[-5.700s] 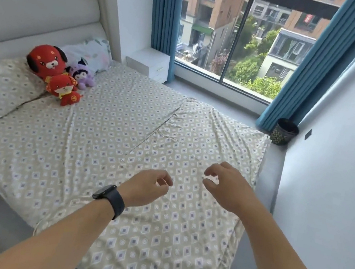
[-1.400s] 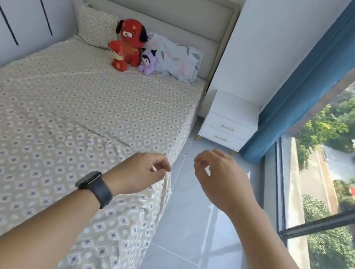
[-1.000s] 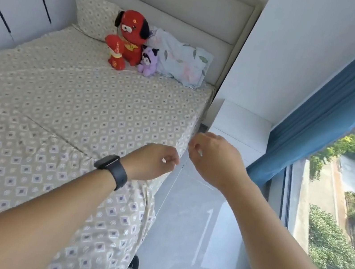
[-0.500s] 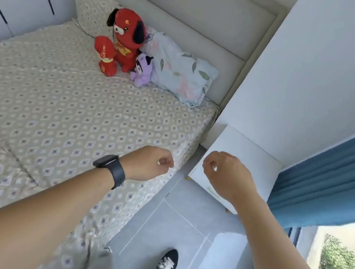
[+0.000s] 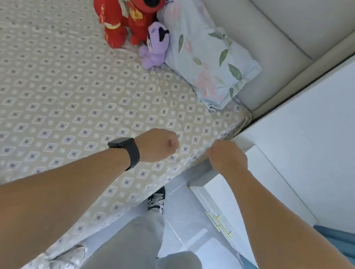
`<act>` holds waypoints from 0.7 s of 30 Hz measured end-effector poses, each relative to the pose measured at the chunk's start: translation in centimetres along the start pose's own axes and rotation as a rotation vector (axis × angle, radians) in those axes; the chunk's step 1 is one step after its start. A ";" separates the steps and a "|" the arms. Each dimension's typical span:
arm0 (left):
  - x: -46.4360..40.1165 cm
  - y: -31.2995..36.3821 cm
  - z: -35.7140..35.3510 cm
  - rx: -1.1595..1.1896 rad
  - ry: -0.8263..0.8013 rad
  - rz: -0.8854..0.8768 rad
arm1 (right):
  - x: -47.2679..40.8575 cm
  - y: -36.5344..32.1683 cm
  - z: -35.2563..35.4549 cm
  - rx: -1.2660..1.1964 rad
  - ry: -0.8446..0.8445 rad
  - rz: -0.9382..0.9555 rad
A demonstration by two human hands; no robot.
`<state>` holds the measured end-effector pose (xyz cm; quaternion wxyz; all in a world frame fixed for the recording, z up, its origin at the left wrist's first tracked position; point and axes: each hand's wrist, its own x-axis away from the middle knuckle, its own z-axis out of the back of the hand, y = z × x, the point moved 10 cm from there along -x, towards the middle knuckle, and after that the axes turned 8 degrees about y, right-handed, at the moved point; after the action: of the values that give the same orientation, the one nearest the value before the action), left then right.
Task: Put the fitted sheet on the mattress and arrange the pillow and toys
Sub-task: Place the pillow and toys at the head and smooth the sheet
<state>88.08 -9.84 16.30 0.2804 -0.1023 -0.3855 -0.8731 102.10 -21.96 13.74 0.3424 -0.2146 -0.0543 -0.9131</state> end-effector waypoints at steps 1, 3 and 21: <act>-2.5 0.3 -0.4 -0.007 -0.009 0.001 | -2.8 0.6 0.2 -0.016 0.030 -0.017; -9.1 0.0 -1.8 0.025 -0.011 0.037 | -9.5 1.7 -0.9 -0.031 0.059 -0.027; -35.4 -17.6 -20.6 -0.021 0.011 0.537 | -41.4 10.3 -19.8 0.254 0.058 -0.049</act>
<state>107.95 -0.78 -22.60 0.5028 -0.1992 -0.3338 -0.7721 129.67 -9.77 -22.33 0.3459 -0.1416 -0.1646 -0.9128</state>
